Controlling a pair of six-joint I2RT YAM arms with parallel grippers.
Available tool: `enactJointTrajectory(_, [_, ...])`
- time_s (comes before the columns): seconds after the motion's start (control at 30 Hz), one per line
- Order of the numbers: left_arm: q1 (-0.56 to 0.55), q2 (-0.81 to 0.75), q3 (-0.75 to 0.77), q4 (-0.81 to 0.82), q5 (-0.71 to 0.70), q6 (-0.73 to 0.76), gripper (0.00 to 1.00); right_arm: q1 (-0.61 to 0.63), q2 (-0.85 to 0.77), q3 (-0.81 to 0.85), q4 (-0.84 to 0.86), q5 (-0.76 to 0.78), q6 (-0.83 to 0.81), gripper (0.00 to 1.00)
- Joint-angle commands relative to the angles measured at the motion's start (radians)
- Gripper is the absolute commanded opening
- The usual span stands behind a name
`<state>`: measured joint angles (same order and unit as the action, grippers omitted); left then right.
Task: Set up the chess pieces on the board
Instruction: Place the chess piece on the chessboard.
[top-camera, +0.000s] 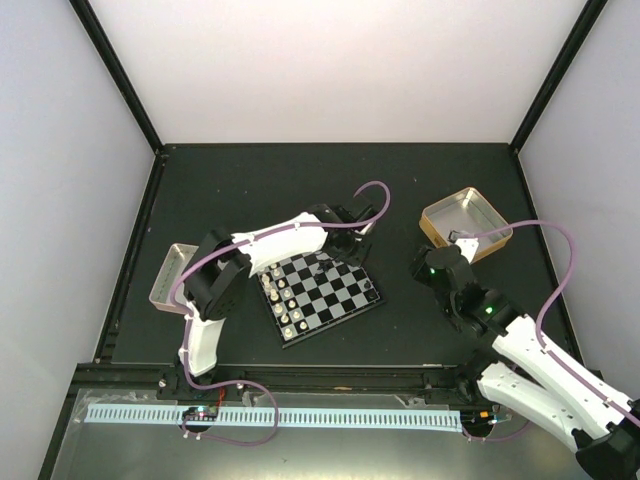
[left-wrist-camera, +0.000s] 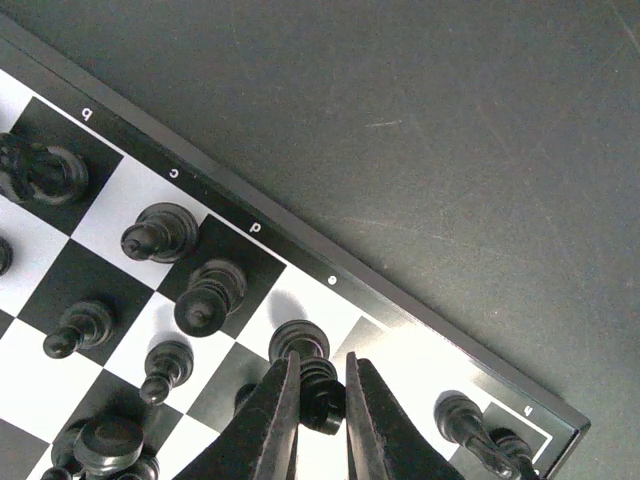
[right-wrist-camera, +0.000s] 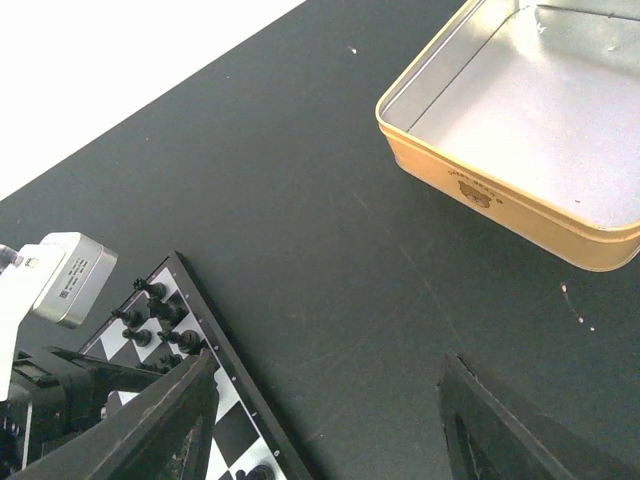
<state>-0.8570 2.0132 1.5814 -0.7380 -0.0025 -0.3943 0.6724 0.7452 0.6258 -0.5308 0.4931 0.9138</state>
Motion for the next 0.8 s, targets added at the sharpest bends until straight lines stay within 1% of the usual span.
enactJointTrajectory(0.0, [0.012, 0.016, 0.0, 0.025, 0.013, 0.008, 0.12, -0.003, 0.003, -0.013, 0.024, 0.015, -0.011, 0.61])
enactJointTrajectory(0.53, [0.016, 0.029, -0.029, 0.056, 0.048, 0.003, 0.14, -0.004, 0.013, -0.015, 0.032, -0.001, -0.009, 0.61])
enactJointTrajectory(0.63, [0.016, 0.023, -0.033, 0.055, 0.048, 0.002, 0.18, -0.004, 0.012, -0.015, 0.032, -0.004, -0.008, 0.61])
enactJointTrajectory(0.77, [0.016, 0.008, -0.037, 0.052, 0.045, 0.002, 0.28, -0.004, 0.011, -0.016, 0.031, -0.009, -0.007, 0.61])
